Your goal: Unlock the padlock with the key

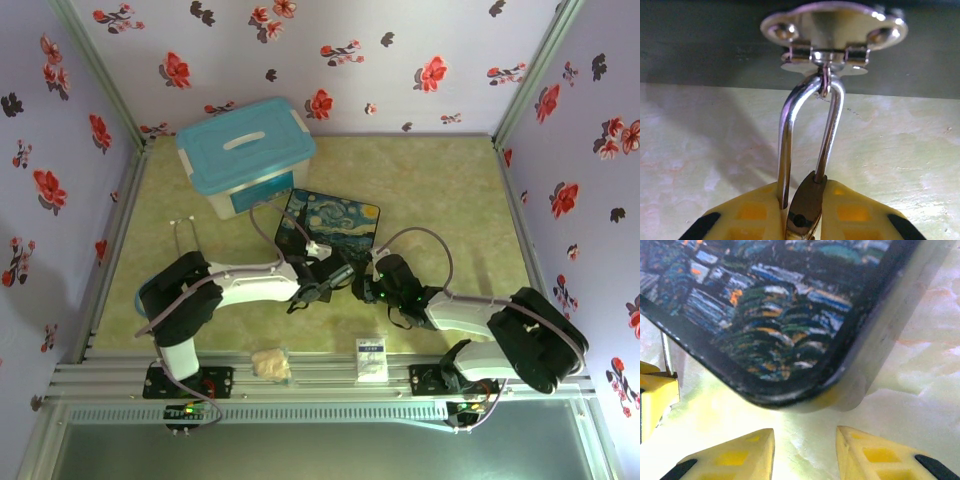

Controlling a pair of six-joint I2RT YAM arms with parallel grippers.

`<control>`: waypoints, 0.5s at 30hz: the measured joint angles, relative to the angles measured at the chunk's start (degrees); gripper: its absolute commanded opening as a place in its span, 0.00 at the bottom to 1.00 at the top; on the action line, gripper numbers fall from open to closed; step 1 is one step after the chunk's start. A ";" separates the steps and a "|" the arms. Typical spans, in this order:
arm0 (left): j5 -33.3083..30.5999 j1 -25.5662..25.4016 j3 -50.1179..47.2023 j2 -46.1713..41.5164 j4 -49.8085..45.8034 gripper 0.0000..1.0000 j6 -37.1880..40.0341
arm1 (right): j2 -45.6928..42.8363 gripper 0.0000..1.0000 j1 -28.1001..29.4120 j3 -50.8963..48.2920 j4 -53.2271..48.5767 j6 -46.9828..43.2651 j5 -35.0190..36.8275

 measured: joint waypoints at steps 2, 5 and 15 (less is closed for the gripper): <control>-0.48 -0.20 0.00 0.11 0.00 0.16 -0.37 | 0.24 0.37 0.00 0.00 0.00 0.00 0.00; -1.16 -0.61 0.17 0.33 -0.22 0.16 -0.66 | 0.48 0.37 0.00 0.00 0.00 0.00 0.00; -3.26 -2.45 2.16 2.34 -2.14 0.26 -0.79 | 0.55 0.37 0.00 0.00 0.00 0.00 0.17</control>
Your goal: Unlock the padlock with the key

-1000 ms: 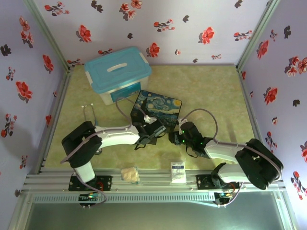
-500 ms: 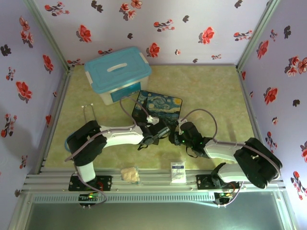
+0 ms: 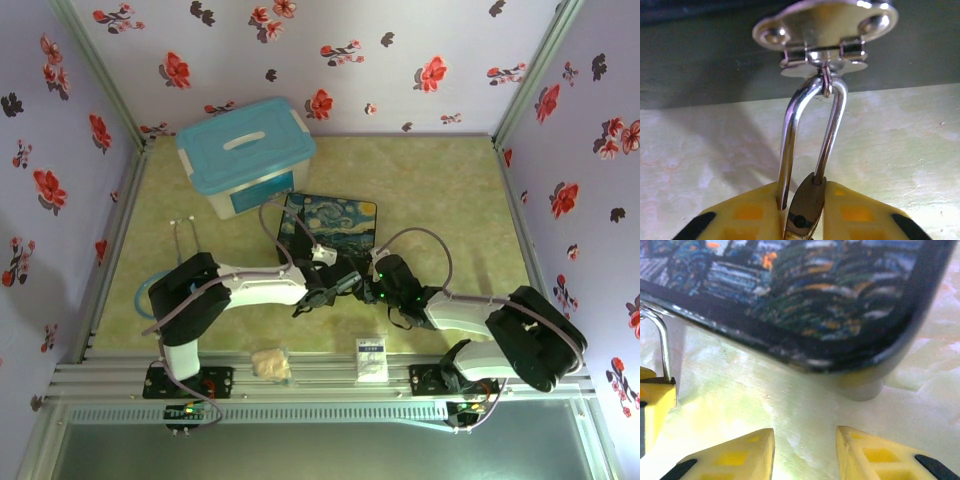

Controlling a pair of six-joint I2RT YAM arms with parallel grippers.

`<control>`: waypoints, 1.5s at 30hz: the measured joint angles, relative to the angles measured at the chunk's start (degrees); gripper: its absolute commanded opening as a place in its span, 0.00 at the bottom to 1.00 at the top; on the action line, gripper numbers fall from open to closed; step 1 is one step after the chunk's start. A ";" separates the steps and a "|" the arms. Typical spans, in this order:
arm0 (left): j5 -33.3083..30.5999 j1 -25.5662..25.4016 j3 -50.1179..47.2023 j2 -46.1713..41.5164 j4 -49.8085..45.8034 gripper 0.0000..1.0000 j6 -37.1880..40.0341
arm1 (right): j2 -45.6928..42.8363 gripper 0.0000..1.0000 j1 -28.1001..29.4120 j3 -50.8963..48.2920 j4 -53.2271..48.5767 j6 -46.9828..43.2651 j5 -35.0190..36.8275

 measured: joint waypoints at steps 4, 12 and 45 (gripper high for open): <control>-0.55 -0.44 0.00 0.39 -0.42 0.26 0.00 | 0.31 0.37 0.00 0.00 0.00 0.00 0.00; -2.58 -1.38 2.69 2.60 -3.72 0.28 0.00 | 0.96 0.37 0.00 0.00 0.04 0.02 0.00; 1.51 -4.20 -0.39 -0.50 -1.57 0.46 4.59 | -0.68 0.37 0.00 0.00 -1.20 0.02 0.85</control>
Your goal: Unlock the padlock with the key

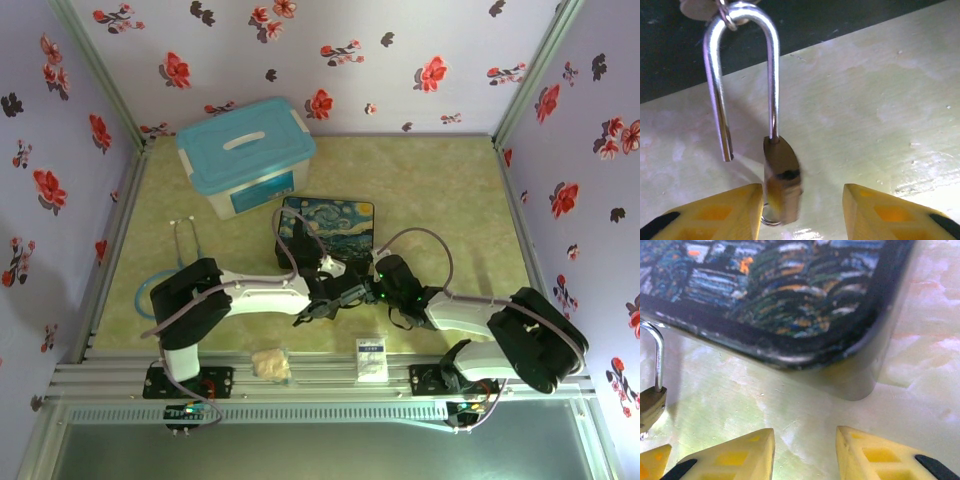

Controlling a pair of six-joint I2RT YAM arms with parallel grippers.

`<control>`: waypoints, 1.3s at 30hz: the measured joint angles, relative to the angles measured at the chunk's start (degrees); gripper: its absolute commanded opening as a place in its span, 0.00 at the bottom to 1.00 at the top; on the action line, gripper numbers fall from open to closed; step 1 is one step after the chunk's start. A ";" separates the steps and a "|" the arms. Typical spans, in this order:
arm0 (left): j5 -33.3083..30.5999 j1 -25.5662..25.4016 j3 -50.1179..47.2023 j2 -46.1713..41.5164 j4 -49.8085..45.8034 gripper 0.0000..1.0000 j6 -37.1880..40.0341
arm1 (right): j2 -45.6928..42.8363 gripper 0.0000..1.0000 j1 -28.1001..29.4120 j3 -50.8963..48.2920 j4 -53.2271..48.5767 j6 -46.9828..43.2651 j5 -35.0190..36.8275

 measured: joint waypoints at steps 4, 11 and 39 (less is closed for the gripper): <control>0.00 -0.42 0.20 -0.04 -0.13 0.46 0.02 | 0.00 0.37 0.00 0.00 -0.07 0.00 0.00; 0.35 -0.31 -2.43 -5.35 1.95 0.56 0.24 | -1.66 0.42 0.24 0.00 -1.25 0.61 -0.04; 17.62 21.46 -27.12 -40.96 21.97 1.00 0.57 | 13.99 0.53 15.26 12.11 1.33 11.93 3.41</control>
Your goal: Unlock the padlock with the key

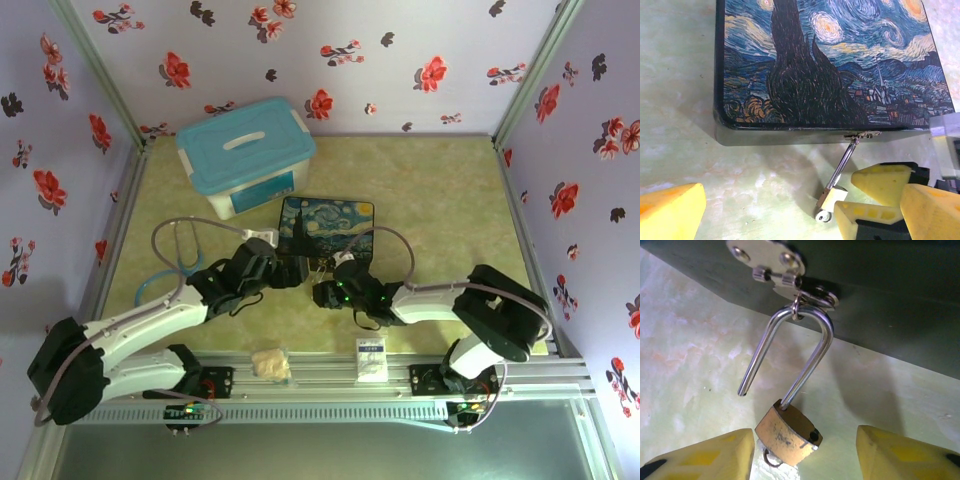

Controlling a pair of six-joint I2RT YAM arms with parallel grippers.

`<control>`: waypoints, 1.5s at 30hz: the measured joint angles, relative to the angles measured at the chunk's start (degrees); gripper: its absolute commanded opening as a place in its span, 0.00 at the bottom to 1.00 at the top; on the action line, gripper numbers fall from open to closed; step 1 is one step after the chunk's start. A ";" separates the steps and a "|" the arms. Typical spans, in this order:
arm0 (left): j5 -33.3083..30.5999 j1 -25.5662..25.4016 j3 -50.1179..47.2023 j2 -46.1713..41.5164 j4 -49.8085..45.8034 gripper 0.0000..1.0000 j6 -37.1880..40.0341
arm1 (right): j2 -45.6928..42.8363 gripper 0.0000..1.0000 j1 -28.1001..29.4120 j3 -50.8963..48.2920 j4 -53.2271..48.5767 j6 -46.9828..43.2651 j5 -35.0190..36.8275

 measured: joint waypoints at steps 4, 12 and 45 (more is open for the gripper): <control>0.00 0.74 -1.03 -0.94 -0.09 1.00 0.02 | 1.29 0.49 0.04 0.35 0.35 0.07 0.07; -0.04 2.40 -1.46 -1.84 -0.66 1.00 0.50 | 3.76 0.37 0.09 0.52 4.37 0.31 0.00; -2.43 10.93 10.95 20.85 7.58 0.97 16.37 | 11.67 0.03 -0.20 -13.27 42.42 25.62 0.07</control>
